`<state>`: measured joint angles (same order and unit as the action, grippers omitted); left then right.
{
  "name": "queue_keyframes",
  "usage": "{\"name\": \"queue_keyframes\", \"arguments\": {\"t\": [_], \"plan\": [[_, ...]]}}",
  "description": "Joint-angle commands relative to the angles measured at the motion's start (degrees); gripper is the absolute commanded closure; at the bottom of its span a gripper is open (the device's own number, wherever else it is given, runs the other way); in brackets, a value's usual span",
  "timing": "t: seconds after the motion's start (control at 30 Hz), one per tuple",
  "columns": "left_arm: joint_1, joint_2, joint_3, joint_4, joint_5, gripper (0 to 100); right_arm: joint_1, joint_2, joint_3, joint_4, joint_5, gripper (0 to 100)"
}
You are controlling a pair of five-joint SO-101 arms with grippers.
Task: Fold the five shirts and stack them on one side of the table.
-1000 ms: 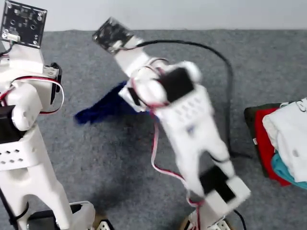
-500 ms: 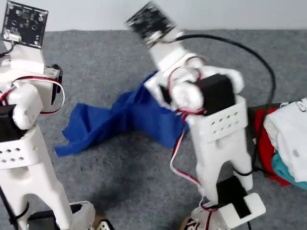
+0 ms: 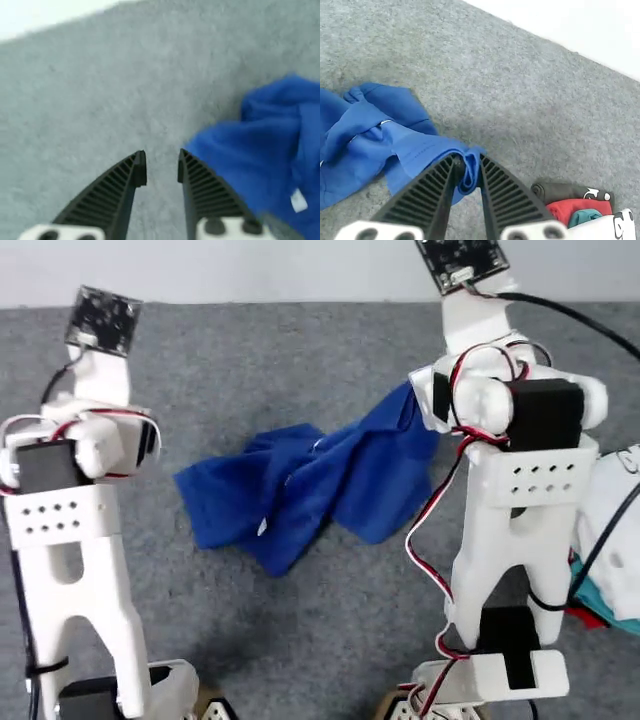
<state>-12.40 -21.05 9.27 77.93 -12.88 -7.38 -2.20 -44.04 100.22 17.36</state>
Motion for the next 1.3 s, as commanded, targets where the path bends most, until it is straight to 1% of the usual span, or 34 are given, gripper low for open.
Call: {"name": "queue_keyframes", "arguments": {"t": [0.0,0.1,0.2,0.3,0.37,0.47,0.67,0.83,0.97,1.13,1.2,1.27], "plan": [[5.4,-0.6,5.1,1.2,0.6,82,0.4,-2.2,0.1,0.7,0.1,98.8],[14.8,-0.6,9.1,5.3,0.4,77,0.4,-2.1,0.2,0.7,0.1,98.8],[24.2,-0.6,13.1,4.5,0.4,77,0.5,-2.1,1.0,0.7,0.1,98.8],[32.2,-0.2,20.0,-2.2,0.5,77,0.4,-2.2,4.3,0.6,0.0,98.8],[34.9,1.6,24.6,-7.6,0.5,77,0.3,-2.3,6.2,0.1,0.0,98.8],[35.6,6.5,28.8,-13.1,0.6,77,0.3,-2.6,6.4,0.1,0.0,98.8],[35.4,19.4,28.1,-14.9,0.6,77,0.3,-2.6,6.4,0.1,0.0,98.8],[31.7,26.6,23.2,-16.2,0.6,81,0.3,-2.4,6.4,0.3,0.0,98.8],[29.8,30.2,20.6,-16.4,0.4,82,0.3,-2.4,6.4,0.6,0.0,98.8],[29.9,32.7,18.8,-16.4,0.4,82,0.2,-2.3,6.7,0.7,0.0,98.8],[29.9,33.1,18.6,-16.4,0.2,85,0.2,-2.4,6.7,0.7,0.0,98.8],[29.7,32.8,18.6,-16.4,0.2,91,0.2,-2.5,6.7,0.7,0.0,98.8]]}}
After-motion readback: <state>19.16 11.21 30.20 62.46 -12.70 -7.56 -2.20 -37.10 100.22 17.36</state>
